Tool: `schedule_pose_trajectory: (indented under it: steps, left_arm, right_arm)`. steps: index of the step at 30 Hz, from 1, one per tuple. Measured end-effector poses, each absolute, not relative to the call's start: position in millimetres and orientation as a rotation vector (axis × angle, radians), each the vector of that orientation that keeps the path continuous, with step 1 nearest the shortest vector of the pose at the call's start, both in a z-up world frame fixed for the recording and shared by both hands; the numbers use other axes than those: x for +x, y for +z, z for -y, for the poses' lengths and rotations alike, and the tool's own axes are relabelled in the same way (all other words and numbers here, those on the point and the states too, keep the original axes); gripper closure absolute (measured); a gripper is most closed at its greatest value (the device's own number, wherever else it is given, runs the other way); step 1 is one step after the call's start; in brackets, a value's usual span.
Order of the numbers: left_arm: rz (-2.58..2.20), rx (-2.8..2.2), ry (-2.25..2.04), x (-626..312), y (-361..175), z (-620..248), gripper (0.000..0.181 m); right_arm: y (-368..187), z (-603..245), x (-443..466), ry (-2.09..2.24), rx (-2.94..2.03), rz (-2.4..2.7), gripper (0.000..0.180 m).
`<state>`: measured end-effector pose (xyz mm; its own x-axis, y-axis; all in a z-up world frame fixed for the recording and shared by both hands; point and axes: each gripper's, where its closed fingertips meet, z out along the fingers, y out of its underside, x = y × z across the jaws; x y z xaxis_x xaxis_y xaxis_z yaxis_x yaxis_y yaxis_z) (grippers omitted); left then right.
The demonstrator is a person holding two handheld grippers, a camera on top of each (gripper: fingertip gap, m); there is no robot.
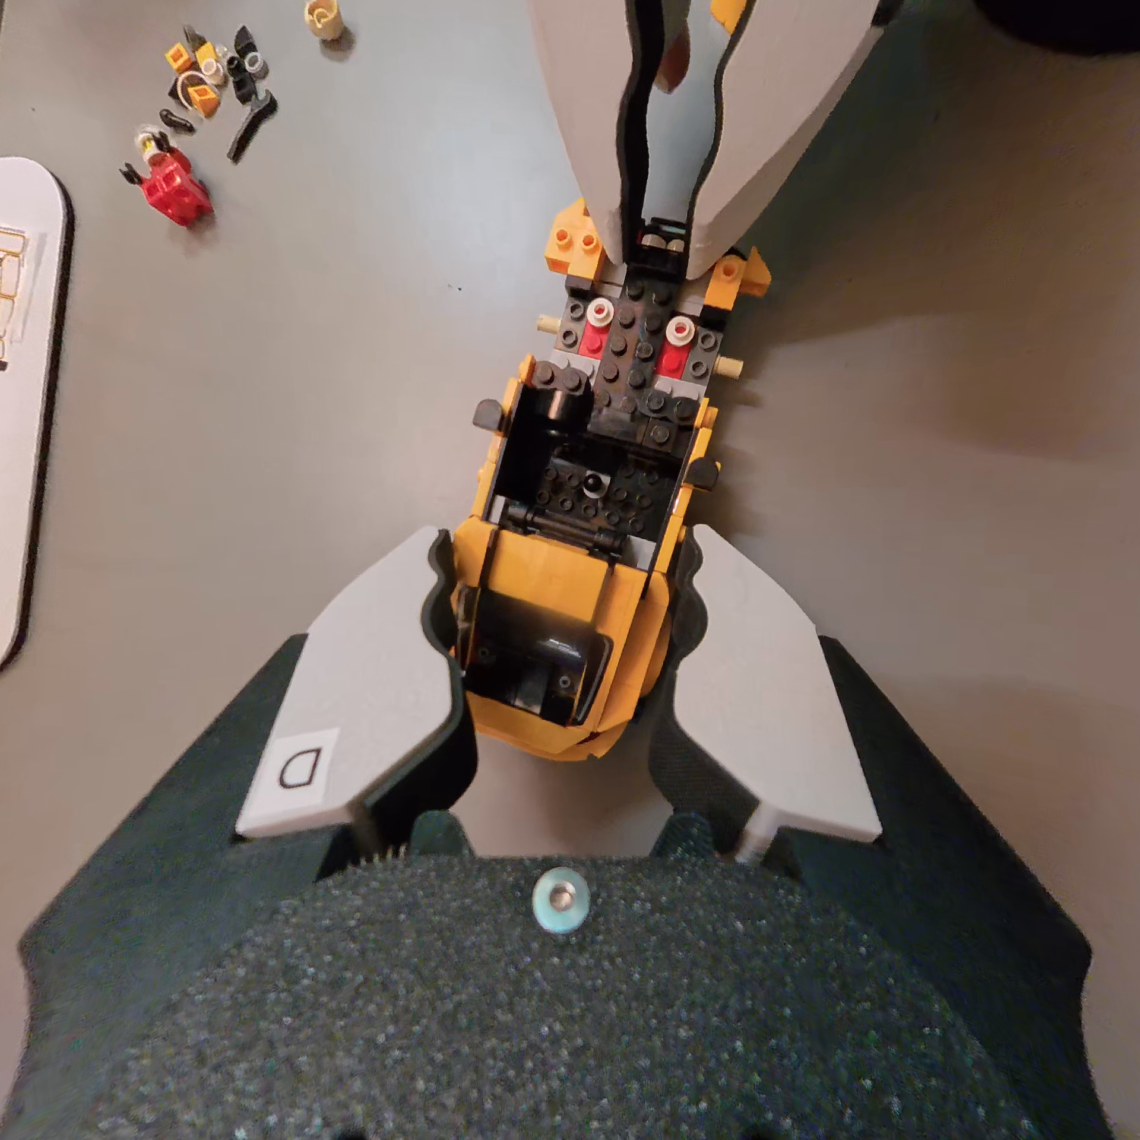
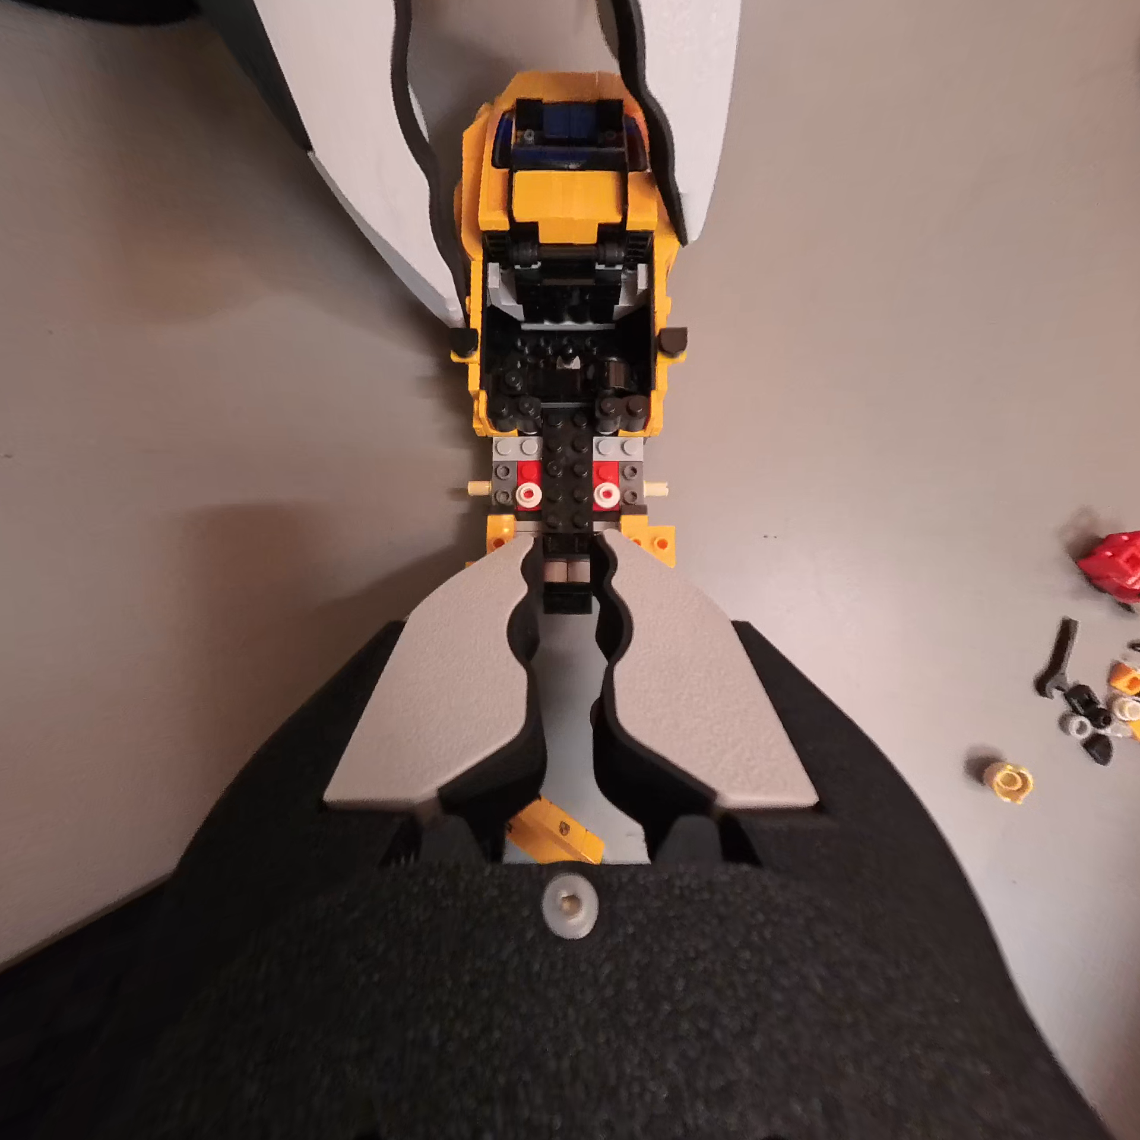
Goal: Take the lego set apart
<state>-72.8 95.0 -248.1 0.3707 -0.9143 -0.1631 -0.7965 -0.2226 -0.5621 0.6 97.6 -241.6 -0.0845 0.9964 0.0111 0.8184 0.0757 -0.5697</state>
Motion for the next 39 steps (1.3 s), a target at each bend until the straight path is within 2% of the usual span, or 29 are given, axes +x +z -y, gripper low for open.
schedule_pose_trajectory:
  steps: [21, 23, 24, 26, 34, 39]
  left_arm:
    - [-1.525, -2.075, -0.226, -72, -250, -96, 0.111]
    - [-1.55, -2.073, -0.195, -71, -255, -96, 0.112]
    - [-1.568, -2.048, -0.203, -65, -254, -94, 0.111]
    - [-1.609, -2.033, -0.169, -63, -253, -92, 0.112]
    - [-1.561, -2.067, -0.198, -68, -253, -94, 0.112]
    - [-1.55, -2.071, -0.203, -68, -252, -94, 0.112]
  right_arm:
    - [-239, -98, 0, 0.645, -1.801, 1.88, 0.167]
    - [-221, -95, -10, 0.786, -1.751, 1.788, 0.18]
    - [-210, -97, -15, 0.81, -1.732, 1.759, 0.18]
    - [-221, -98, -9, 0.673, -1.7, 1.862, 0.18]
    - [-209, -102, 4, 0.708, -1.717, 1.823, 0.18]
    - [-194, -117, 23, 0.818, -1.788, 1.625, 0.17]
